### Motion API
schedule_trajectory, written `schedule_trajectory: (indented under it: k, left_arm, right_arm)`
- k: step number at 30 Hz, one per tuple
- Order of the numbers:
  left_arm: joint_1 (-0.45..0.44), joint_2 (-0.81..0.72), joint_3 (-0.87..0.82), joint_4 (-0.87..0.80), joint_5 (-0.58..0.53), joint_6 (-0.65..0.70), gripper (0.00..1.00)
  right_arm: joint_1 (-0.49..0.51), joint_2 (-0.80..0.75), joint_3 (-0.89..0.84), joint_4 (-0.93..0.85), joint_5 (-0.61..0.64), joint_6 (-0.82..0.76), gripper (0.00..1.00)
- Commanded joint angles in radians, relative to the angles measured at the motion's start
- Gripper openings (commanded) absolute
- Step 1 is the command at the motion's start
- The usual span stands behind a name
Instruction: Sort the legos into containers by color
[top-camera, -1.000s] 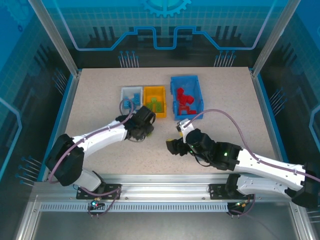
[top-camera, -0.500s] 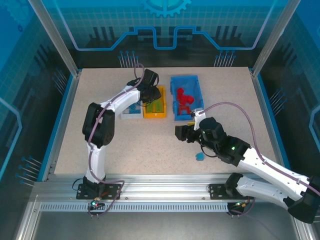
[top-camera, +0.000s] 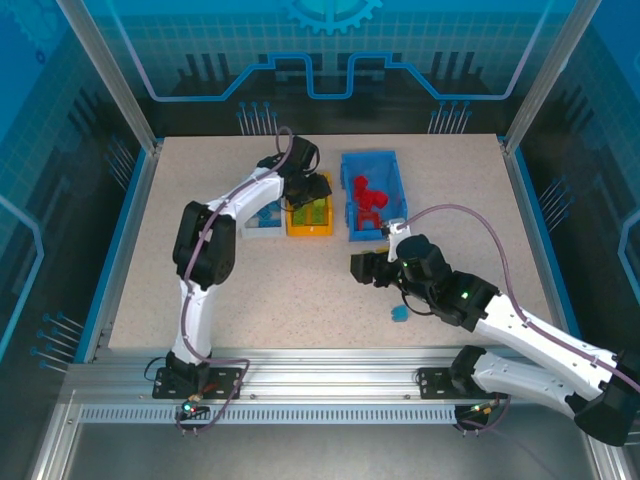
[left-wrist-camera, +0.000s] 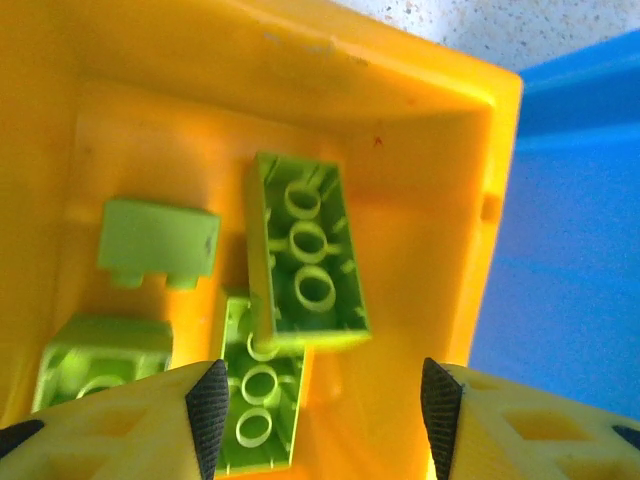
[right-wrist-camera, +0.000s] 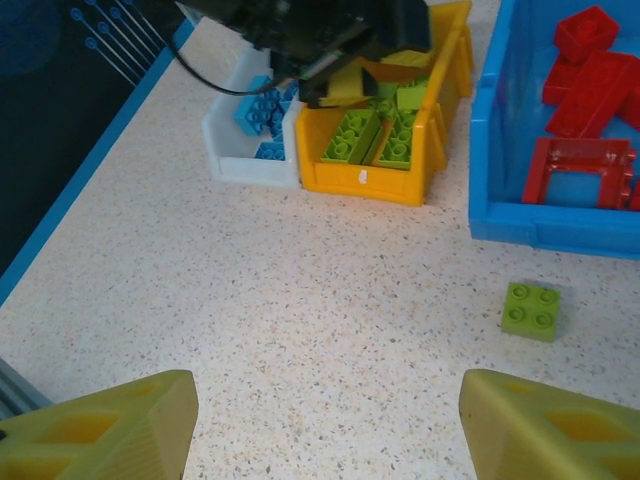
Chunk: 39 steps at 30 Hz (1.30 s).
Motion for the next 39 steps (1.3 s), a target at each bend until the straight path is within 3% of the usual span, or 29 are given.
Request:
schedule_trajectory:
  k: [1, 7, 10, 16, 21, 29, 39]
  left_arm:
    - [-0.006, -0.194, -0.072, 0.025, 0.021, -0.012, 0.58]
    - [-0.070, -0.475, -0.307, 0.088, -0.026, 0.005, 0.58]
    - [-0.146, -0.629, -0.474, 0.152, -0.022, 0.025, 0.58]
    - [-0.384, -0.916, -0.780, 0.256, -0.132, 0.011, 0.58]
    - [-0.506, -1.077, -0.977, 0.335, -0.192, -0.039, 0.58]
    - [-0.549, -1.252, -1.083, 0.336, -0.209, -0.011, 0.58]
    - [-0.549, -1.438, -1.091, 0.225, -0.270, 0.024, 0.62]
  right_arm:
    - [-0.012, -0.014, 0.009, -0.075, 0.059, 0.043, 0.71]
    - [-0.024, 0.034, 0.069, -0.220, 0.144, 0.097, 0.71]
    - [-0.072, 0.160, 0.111, -0.292, 0.117, 0.106, 0.70]
    - [-0.135, 0.423, 0.153, -0.182, 0.048, 0.016, 0.71]
    - [-0.210, 0.629, 0.207, -0.108, -0.019, -0.007, 0.67]
    - [-0.248, 0.863, 0.322, -0.082, -0.035, -0.023, 0.59]
    - [-0.254, 0.909, 0.320, -0.077, -0.016, 0.008, 0.37]
